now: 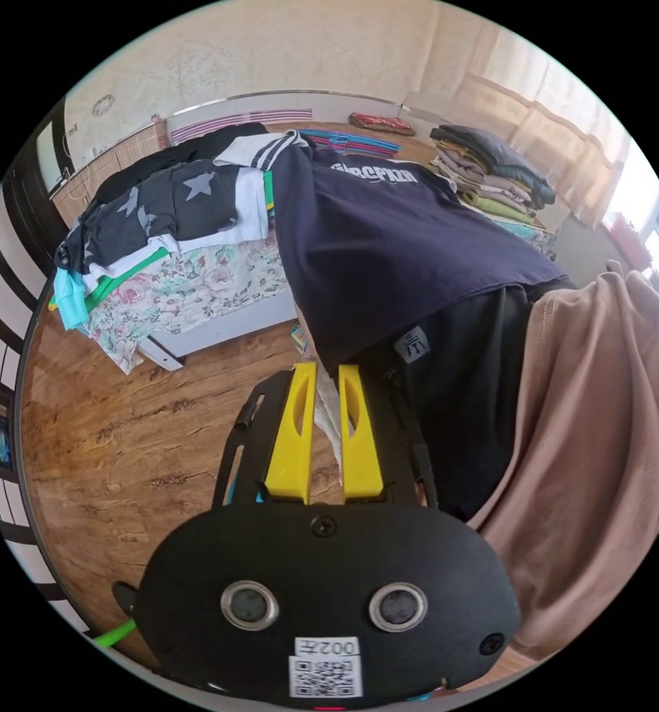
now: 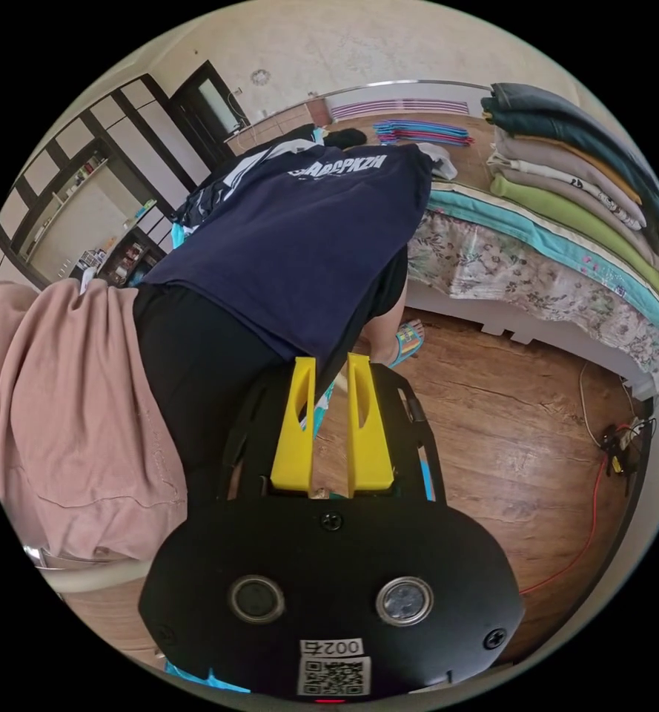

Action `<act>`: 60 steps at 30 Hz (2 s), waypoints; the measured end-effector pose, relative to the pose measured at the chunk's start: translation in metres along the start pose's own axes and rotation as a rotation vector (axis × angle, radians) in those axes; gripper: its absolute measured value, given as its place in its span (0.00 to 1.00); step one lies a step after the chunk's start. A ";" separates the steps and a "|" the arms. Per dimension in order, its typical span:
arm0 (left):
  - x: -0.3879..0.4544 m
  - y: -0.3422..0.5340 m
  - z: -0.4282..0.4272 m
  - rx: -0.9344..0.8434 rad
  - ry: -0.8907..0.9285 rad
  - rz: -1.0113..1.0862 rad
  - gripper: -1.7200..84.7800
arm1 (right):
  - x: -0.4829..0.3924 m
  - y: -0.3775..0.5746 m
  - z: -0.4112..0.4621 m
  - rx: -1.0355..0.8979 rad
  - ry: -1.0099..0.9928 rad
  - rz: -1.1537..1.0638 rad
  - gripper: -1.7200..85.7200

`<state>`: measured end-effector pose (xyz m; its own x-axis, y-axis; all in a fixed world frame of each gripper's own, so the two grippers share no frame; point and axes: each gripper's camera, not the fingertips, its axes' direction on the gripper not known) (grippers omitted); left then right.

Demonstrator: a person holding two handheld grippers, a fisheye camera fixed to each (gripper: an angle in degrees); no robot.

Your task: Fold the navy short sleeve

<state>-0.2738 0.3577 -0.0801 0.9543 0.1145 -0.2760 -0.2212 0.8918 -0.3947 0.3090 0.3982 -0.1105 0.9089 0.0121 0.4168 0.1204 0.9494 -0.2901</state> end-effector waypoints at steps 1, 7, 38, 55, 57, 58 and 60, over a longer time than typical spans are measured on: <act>0.000 0.000 0.000 -0.002 -0.006 -0.004 0.03 | -0.001 0.000 0.000 0.001 0.000 -0.001 0.10; 0.007 -0.003 0.001 -0.022 -0.059 0.010 0.03 | -0.008 0.001 0.005 -0.007 0.030 0.019 0.10; 0.025 -0.042 -0.049 -0.077 -0.043 0.260 0.01 | -0.041 -0.062 -0.022 -0.269 0.215 -0.352 0.01; 0.011 -0.065 -0.013 -0.200 -0.026 0.267 0.01 | -0.008 -0.074 -0.006 -0.363 -0.004 -0.344 0.01; 0.004 -0.061 -0.008 -0.239 -0.086 0.259 0.01 | -0.002 -0.070 -0.001 -0.450 0.003 -0.345 0.01; -0.004 -0.060 -0.007 -0.251 -0.095 0.234 0.01 | 0.000 -0.069 -0.001 -0.462 0.014 -0.344 0.01; -0.016 -0.061 -0.009 -0.228 -0.101 0.180 0.01 | 0.011 -0.068 -0.006 -0.449 0.060 -0.320 0.01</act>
<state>-0.2776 0.2973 -0.0593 0.9084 0.3147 -0.2754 -0.4169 0.7331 -0.5373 0.3134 0.3319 -0.0912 0.8187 -0.2857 0.4980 0.5406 0.6757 -0.5012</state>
